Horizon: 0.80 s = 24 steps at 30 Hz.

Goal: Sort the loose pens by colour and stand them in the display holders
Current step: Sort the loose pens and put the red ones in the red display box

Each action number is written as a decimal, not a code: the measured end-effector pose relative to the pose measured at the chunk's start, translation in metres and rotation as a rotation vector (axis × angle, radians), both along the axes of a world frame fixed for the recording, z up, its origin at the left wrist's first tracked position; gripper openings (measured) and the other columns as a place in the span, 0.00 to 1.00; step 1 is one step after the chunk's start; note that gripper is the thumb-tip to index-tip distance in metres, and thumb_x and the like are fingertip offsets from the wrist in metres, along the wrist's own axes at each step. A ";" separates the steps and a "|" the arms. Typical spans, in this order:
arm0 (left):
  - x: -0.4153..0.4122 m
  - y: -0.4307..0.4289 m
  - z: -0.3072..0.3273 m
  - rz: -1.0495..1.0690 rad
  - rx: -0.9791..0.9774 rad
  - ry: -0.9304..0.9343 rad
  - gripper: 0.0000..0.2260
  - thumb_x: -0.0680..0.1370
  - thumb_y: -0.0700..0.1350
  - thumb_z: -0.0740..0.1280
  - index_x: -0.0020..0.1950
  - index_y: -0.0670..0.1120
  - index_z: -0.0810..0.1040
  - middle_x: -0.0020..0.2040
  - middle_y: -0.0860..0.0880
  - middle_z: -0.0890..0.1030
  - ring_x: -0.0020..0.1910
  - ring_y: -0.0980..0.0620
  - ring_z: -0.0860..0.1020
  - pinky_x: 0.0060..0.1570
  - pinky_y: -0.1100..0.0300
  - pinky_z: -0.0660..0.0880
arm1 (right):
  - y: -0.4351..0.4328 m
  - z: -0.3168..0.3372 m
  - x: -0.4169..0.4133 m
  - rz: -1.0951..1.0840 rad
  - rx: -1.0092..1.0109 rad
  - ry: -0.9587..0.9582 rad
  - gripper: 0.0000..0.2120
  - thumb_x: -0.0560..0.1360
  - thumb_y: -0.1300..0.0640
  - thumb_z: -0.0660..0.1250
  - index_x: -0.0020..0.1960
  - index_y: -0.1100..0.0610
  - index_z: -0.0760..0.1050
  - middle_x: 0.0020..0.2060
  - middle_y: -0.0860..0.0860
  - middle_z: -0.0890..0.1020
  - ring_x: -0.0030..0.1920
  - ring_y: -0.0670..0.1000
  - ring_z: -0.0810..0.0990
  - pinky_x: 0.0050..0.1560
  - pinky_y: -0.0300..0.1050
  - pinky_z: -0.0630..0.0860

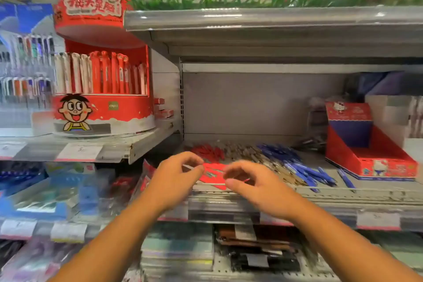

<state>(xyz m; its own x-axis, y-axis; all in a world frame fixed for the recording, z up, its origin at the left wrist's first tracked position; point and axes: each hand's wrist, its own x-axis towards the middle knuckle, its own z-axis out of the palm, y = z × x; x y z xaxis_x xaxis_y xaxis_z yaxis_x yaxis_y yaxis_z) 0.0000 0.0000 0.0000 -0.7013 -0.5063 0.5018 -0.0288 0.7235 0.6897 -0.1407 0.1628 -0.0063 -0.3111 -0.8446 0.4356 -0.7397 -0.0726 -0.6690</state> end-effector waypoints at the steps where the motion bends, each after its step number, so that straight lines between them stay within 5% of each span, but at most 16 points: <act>1: -0.013 -0.015 0.002 0.014 -0.014 -0.036 0.03 0.78 0.46 0.68 0.47 0.53 0.81 0.44 0.58 0.81 0.42 0.59 0.79 0.42 0.66 0.74 | -0.016 0.005 -0.010 -0.029 0.009 0.043 0.10 0.76 0.49 0.69 0.57 0.46 0.78 0.50 0.41 0.82 0.50 0.41 0.80 0.53 0.40 0.78; 5: -0.064 -0.071 0.001 0.125 0.045 -0.224 0.04 0.75 0.46 0.68 0.41 0.49 0.80 0.39 0.56 0.81 0.40 0.56 0.79 0.41 0.59 0.72 | -0.071 0.022 -0.053 -0.194 0.249 0.236 0.23 0.74 0.41 0.70 0.66 0.49 0.74 0.61 0.43 0.78 0.60 0.44 0.77 0.61 0.41 0.73; 8: -0.088 -0.095 -0.013 0.144 0.093 -0.352 0.08 0.73 0.47 0.67 0.34 0.48 0.75 0.31 0.49 0.75 0.31 0.51 0.72 0.36 0.57 0.67 | -0.105 0.017 -0.082 -0.215 0.552 0.305 0.44 0.68 0.33 0.71 0.76 0.54 0.62 0.73 0.51 0.69 0.70 0.51 0.70 0.69 0.46 0.67; 13: -0.110 -0.109 -0.021 0.193 0.157 -0.374 0.11 0.70 0.49 0.67 0.29 0.48 0.72 0.26 0.50 0.73 0.30 0.49 0.70 0.35 0.57 0.67 | -0.141 0.006 -0.108 -0.228 0.855 0.405 0.63 0.55 0.22 0.70 0.78 0.55 0.53 0.77 0.53 0.62 0.73 0.56 0.65 0.72 0.51 0.64; 19: -0.118 -0.107 -0.017 0.132 0.287 -0.346 0.04 0.69 0.46 0.69 0.38 0.46 0.78 0.34 0.48 0.76 0.35 0.50 0.72 0.38 0.56 0.67 | -0.161 0.014 -0.114 -0.165 0.952 0.437 0.53 0.61 0.27 0.71 0.73 0.60 0.64 0.69 0.53 0.71 0.65 0.55 0.72 0.62 0.48 0.71; 24: -0.120 -0.104 -0.019 0.095 0.299 -0.414 0.18 0.60 0.49 0.71 0.47 0.42 0.80 0.38 0.48 0.79 0.38 0.51 0.74 0.42 0.54 0.70 | -0.174 0.009 -0.114 -0.155 0.856 0.507 0.31 0.72 0.36 0.67 0.61 0.62 0.74 0.56 0.56 0.78 0.53 0.57 0.78 0.46 0.46 0.71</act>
<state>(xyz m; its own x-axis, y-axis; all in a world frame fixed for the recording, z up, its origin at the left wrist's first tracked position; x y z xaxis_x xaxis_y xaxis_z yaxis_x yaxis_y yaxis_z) -0.1204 -0.1043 -0.0193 -0.7541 -0.6565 0.0159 -0.3993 0.4775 0.7827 -0.2549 -0.0116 0.0028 -0.3903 -0.9013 -0.1878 -0.9121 0.4063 -0.0543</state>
